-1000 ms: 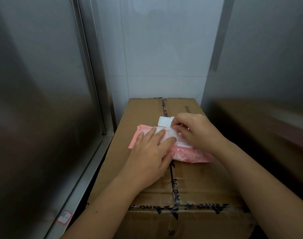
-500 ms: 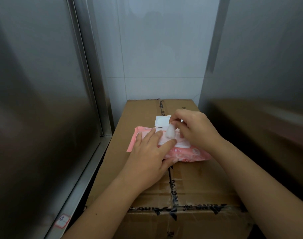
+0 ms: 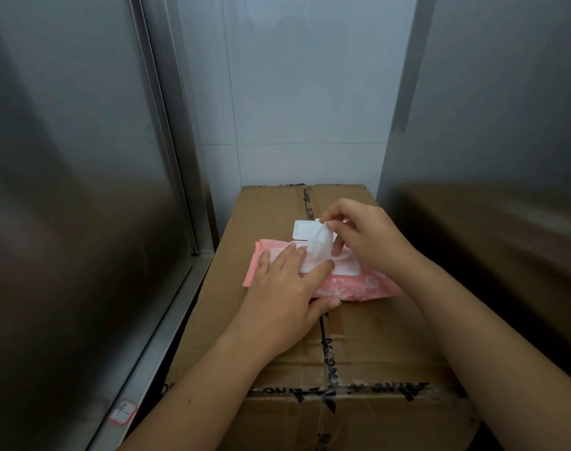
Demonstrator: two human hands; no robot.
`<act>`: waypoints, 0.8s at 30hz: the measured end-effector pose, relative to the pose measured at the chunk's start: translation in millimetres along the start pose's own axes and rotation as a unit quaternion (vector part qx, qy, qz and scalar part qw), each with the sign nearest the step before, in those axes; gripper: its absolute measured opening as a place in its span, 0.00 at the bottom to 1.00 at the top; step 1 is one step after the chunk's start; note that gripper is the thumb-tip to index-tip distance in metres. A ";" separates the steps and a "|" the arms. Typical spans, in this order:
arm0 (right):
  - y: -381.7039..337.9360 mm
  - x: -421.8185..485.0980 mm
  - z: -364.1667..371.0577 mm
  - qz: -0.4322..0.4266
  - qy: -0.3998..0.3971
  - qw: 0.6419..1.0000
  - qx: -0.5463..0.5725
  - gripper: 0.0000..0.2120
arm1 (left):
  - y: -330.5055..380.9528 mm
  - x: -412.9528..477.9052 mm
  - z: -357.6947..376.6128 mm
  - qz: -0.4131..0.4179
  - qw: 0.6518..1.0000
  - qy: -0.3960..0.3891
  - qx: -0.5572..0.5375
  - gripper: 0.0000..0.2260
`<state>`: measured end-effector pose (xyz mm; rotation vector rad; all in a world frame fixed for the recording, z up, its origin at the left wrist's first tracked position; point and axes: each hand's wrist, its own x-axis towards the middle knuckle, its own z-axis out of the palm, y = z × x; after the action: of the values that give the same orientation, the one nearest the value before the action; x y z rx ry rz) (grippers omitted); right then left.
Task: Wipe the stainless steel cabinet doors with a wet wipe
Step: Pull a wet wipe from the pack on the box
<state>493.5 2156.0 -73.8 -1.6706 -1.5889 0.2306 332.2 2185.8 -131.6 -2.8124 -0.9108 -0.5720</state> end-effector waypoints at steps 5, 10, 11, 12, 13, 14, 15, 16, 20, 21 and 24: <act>8.3 -6.7 -10.1 0.032 -0.047 0.998 0.023 0.09 | 0.7 0.8 -3.6 -0.006 0.999 -0.016 -0.040 0.29; 10.8 -7.4 -10.9 0.036 -0.035 0.998 0.029 0.16 | 3.2 2.3 -9.0 0.002 0.998 -0.062 -0.031 0.36; 10.4 -7.2 -11.0 0.035 -0.038 0.998 0.026 0.16 | 2.9 2.1 -10.8 -0.001 0.997 -0.071 -0.034 0.37; 10.1 -7.0 -10.9 0.034 -0.040 0.998 0.022 0.16 | 2.9 2.3 -11.6 -0.001 0.997 -0.077 -0.029 0.38; 9.6 -6.7 -10.9 0.033 -0.039 0.999 0.017 0.16 | 3.2 2.5 -13.1 0.000 0.996 -0.085 -0.026 0.39; 9.0 -6.0 -10.7 0.030 -0.035 0.999 0.008 0.16 | 3.3 2.7 -13.7 -0.001 0.995 -0.092 -0.024 0.39; 8.1 -5.0 -10.8 0.024 -0.029 0.999 -0.004 0.15 | 3.8 3.0 -14.4 -0.001 0.995 -0.095 -0.026 0.40; 6.9 -3.6 -10.9 0.017 -0.024 0.999 -0.019 0.14 | 4.0 3.2 -14.2 -0.001 0.995 -0.097 -0.028 0.40; 2.2 1.4 -10.3 -0.015 -0.031 0.996 -0.079 0.11 | 4.0 6.2 -16.6 -0.007 0.994 -0.102 -0.034 0.40; 1.5 1.5 -10.2 -0.023 -0.031 0.995 -0.087 0.10 | 4.8 7.2 -17.3 -0.011 0.994 -0.105 -0.033 0.39; 1.0 0.5 -11.7 -0.041 -0.015 0.995 -0.090 0.12 | 8.0 9.1 -18.2 -0.021 0.991 -0.128 -0.028 0.34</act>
<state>501.6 2151.7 -66.5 -1.7394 -1.7395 0.0721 337.9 2179.9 -111.3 -2.9710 -1.0125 -0.2473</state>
